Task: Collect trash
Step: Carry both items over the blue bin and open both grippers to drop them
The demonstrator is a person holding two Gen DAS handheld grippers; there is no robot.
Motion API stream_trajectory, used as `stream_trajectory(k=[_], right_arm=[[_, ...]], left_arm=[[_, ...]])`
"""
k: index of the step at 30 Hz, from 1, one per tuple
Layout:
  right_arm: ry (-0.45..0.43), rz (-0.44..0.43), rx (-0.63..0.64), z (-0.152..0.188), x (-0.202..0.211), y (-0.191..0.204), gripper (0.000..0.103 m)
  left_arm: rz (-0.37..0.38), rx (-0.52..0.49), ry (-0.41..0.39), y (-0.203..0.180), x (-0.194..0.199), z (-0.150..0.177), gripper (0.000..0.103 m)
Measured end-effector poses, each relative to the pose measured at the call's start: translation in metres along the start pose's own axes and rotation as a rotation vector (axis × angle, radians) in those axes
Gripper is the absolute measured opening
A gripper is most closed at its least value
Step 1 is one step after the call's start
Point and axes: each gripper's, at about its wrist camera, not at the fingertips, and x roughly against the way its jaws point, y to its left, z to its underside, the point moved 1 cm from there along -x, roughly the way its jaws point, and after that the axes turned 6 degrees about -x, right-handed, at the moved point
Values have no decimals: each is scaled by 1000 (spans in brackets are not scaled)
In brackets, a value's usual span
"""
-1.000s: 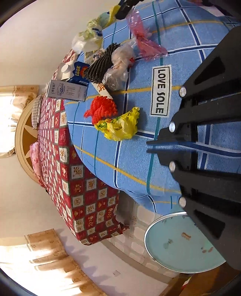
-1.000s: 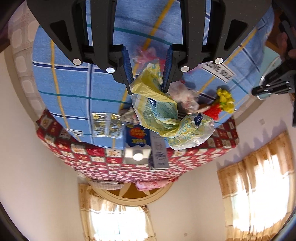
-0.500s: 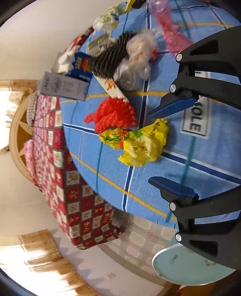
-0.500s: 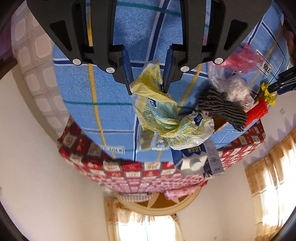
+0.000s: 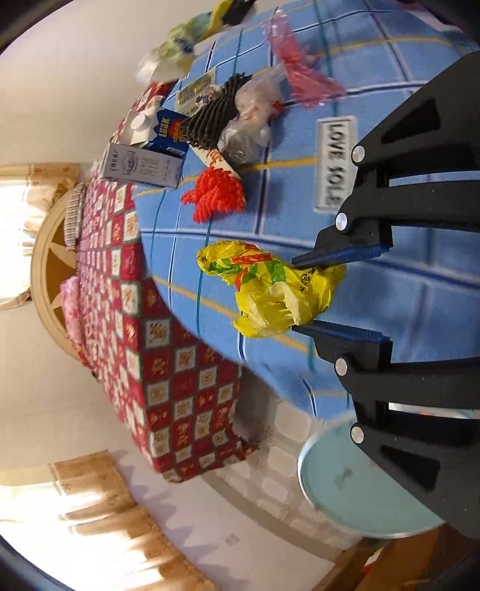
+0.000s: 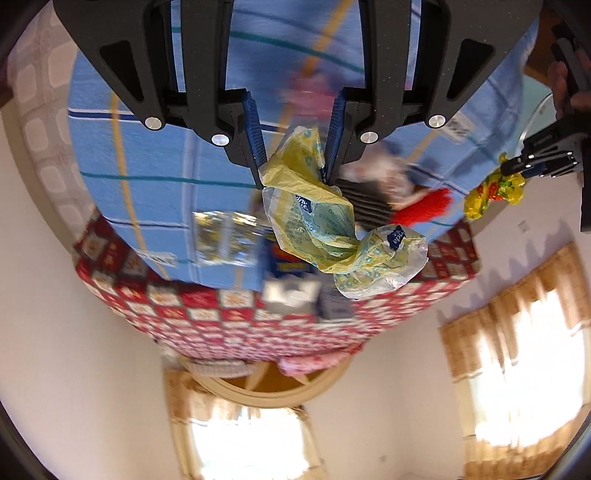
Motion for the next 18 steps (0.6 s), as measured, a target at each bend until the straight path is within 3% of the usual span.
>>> stream_trajectory(k=[9,18], right_arm=[[28,-98,111,10,-10,80,32],[51,-169,216,24,-23,145,32]], left_arm=[[-58,37,-20,44,41,39,29],[-133,68,0,85,57,71,29]])
